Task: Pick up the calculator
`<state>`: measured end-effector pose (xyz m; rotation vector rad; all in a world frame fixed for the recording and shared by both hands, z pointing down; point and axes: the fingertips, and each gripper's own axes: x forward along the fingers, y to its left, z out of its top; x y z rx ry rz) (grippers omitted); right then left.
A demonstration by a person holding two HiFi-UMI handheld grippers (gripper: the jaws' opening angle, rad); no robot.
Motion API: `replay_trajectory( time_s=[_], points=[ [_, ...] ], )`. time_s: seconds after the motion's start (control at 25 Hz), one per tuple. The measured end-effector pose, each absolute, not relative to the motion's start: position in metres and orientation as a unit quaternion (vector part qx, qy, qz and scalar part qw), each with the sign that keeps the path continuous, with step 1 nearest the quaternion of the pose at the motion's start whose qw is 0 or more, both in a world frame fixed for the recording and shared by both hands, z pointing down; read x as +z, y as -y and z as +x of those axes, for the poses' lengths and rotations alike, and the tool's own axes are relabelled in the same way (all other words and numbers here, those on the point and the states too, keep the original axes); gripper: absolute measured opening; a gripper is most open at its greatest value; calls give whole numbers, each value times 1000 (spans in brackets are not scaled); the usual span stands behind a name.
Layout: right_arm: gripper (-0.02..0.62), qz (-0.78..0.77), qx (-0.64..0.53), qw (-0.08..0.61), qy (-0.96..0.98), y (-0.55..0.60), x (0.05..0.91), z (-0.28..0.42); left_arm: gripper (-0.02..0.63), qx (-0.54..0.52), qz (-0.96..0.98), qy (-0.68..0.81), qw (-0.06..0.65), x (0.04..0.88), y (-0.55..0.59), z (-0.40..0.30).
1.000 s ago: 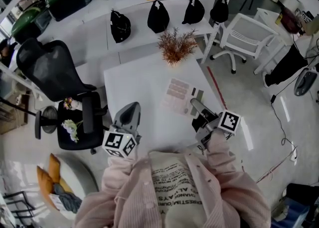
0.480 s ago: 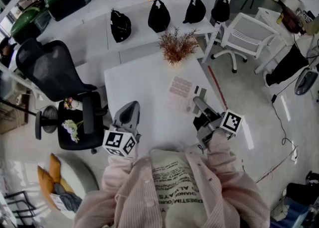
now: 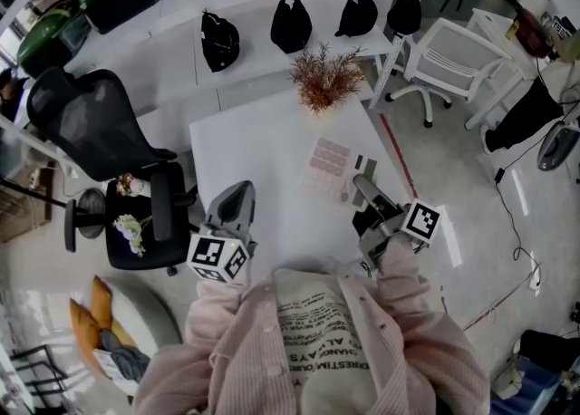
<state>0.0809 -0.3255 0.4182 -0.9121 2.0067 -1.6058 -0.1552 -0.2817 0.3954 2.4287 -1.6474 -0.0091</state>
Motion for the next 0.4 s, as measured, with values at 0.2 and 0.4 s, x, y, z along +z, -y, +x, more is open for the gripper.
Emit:
replay_trajectory(
  time_s=[0.2, 0.4],
  points=[
    [84, -327, -577, 207, -719, 326, 419, 75, 1, 1, 822, 558, 112, 402, 282, -161],
    [84, -330, -582, 209, -714, 324, 420, 72, 2, 2, 822, 557, 118, 407, 281, -165]
  ],
)
